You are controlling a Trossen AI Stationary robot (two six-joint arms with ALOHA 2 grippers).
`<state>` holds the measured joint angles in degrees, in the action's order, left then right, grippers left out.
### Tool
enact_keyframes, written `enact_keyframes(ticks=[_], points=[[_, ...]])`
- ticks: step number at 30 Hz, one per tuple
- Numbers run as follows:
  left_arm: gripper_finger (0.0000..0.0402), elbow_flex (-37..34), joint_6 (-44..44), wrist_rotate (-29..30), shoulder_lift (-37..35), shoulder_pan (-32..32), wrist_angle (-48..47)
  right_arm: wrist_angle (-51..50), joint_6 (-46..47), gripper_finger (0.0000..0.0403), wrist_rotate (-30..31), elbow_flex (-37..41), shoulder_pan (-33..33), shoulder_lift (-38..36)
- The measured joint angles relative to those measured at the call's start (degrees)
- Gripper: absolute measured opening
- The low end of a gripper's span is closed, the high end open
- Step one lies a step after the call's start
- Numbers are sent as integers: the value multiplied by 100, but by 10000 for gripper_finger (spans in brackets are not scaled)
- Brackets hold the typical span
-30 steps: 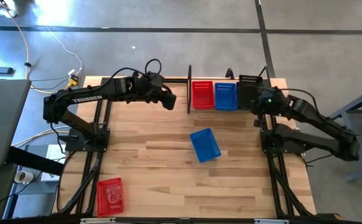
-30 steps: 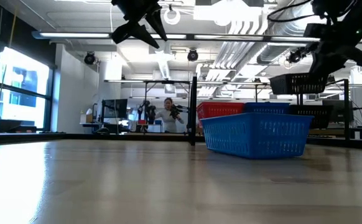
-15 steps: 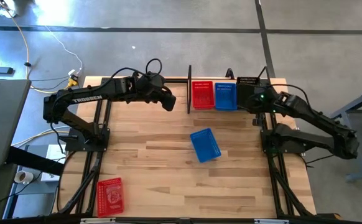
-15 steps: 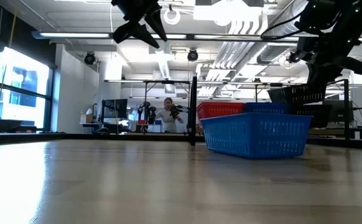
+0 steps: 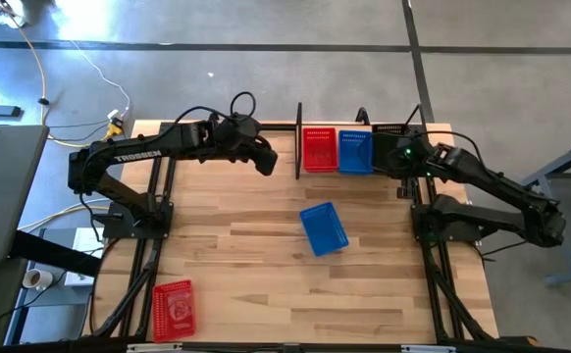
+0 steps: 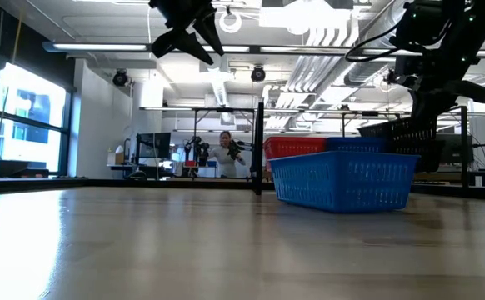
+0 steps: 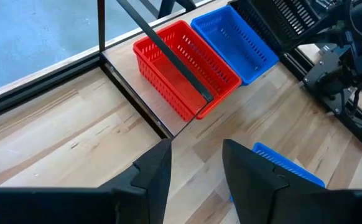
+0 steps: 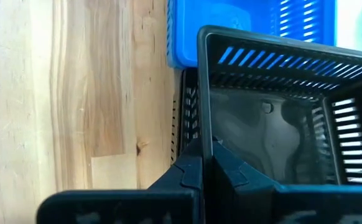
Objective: Stack baskets on shelf by color
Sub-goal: Stack the black basket on the stacked black baskets on the shelf
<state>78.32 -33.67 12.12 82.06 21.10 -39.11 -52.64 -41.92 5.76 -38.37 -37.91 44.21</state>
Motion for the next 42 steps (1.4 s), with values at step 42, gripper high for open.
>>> enact_keyframes(ticks=[42], points=[[133,0,-59,-13,-1,-2,2,-348,468,108,505,-374,2,-48]])
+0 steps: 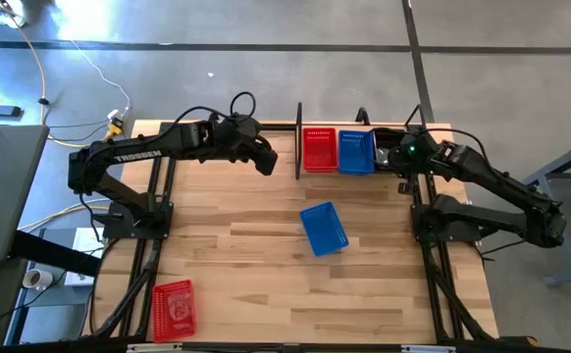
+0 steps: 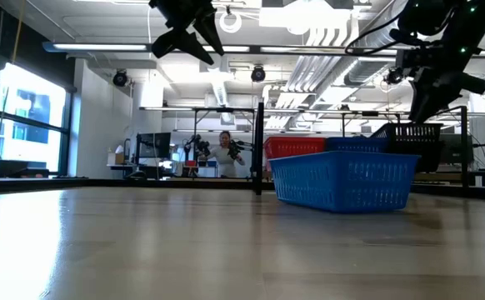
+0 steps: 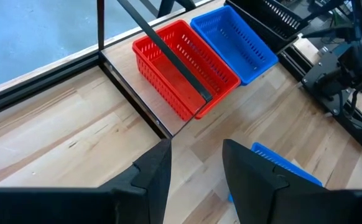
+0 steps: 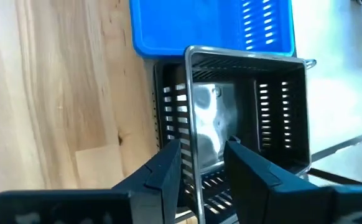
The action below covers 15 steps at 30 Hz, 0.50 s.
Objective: Stack baskets on shelf by color
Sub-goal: Stack the black basket on the stacked black baskets on the shelf
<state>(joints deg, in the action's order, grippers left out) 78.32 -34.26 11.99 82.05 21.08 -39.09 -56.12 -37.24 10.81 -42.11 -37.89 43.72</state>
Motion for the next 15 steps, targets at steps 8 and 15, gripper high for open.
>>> enact_keyframes(ticks=[8,15], points=[[133,0,-2,-135,1,2,0,-284,1025,108,-754,0,5,-122],[133,0,-2,-134,1,0,0,-445,1832,108,-1759,0,6,-125]])
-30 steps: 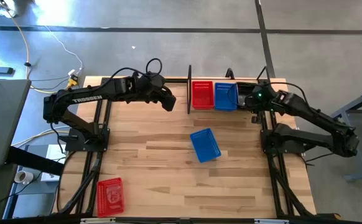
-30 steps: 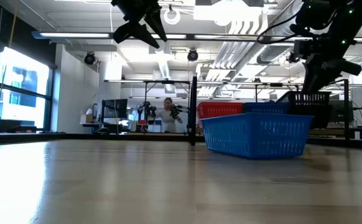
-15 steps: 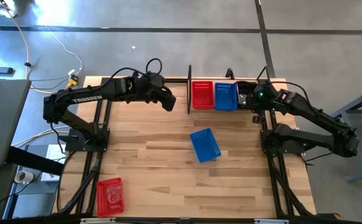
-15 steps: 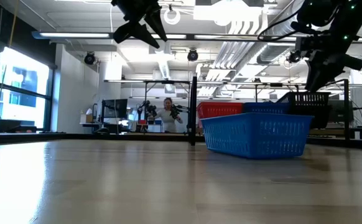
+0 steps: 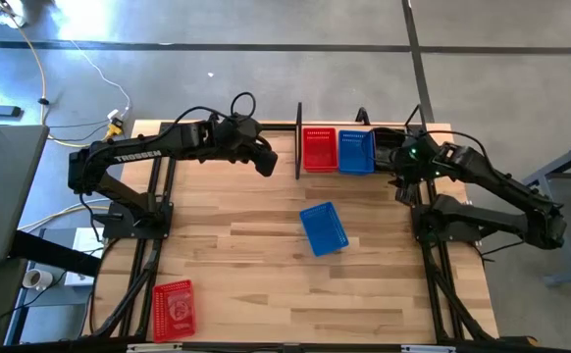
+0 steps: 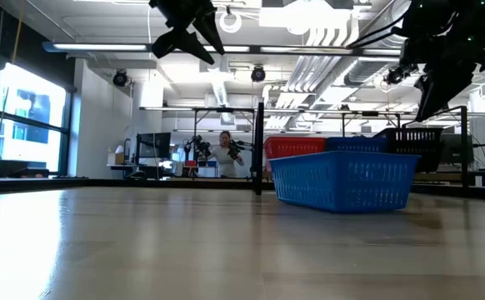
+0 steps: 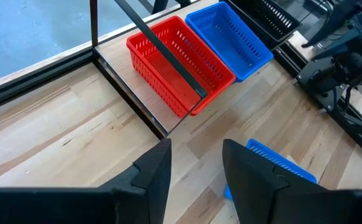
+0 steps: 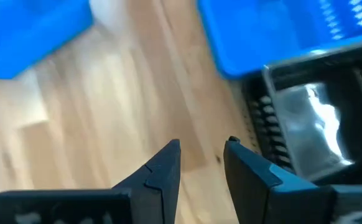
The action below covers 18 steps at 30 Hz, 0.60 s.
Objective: Stack baskets on shelf by color
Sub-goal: Stack the black basket on the stacked black baskets on the shelf
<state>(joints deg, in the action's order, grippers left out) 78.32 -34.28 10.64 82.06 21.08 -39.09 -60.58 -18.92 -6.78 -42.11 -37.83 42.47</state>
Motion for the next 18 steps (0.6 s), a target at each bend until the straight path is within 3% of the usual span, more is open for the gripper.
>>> enact_keyframes(ticks=[18], points=[[133,0,199,32,0,143,3,408,140,108,75,13,-2,1143]])
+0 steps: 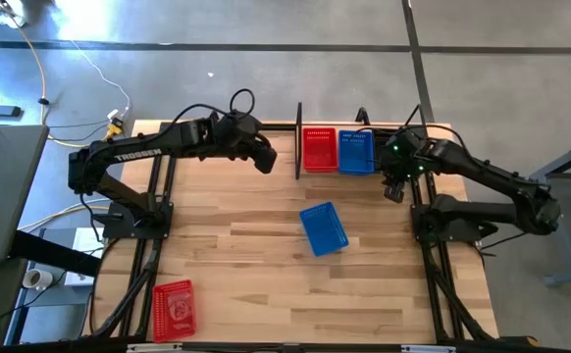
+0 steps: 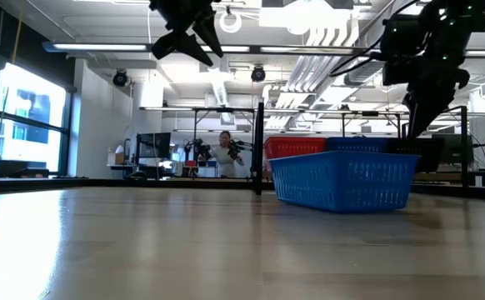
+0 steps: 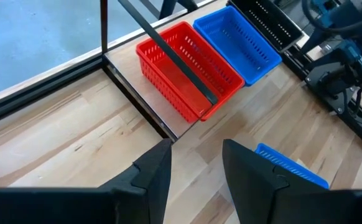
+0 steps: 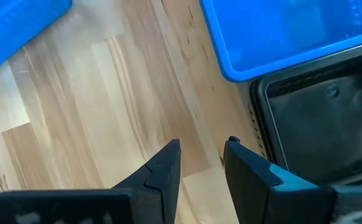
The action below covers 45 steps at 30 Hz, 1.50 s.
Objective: Stack baskets on shelf by color
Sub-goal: Stack the black basket on the stacked black baskets on the shelf, then stack the red basket on the stacked red baskets on the shelf
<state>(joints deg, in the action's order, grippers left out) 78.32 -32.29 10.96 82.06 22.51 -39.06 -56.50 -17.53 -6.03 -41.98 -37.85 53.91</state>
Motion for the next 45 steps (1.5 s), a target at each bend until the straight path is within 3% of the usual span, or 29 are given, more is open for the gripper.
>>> enact_keyframes(ticks=[12,21,26,37,45], points=[[133,0,309,13,0,178,4,113,265,108,437,2,0,500],[133,0,404,-49,0,261,4,161,587,108,1020,4,-2,540],[133,0,402,-153,0,261,4,107,830,108,1052,4,-4,540],[133,0,402,-343,0,259,-187,-450,1299,108,806,-315,0,525],[133,-2,396,-574,0,-6,-1004,-801,1478,108,-167,-686,229,427]])
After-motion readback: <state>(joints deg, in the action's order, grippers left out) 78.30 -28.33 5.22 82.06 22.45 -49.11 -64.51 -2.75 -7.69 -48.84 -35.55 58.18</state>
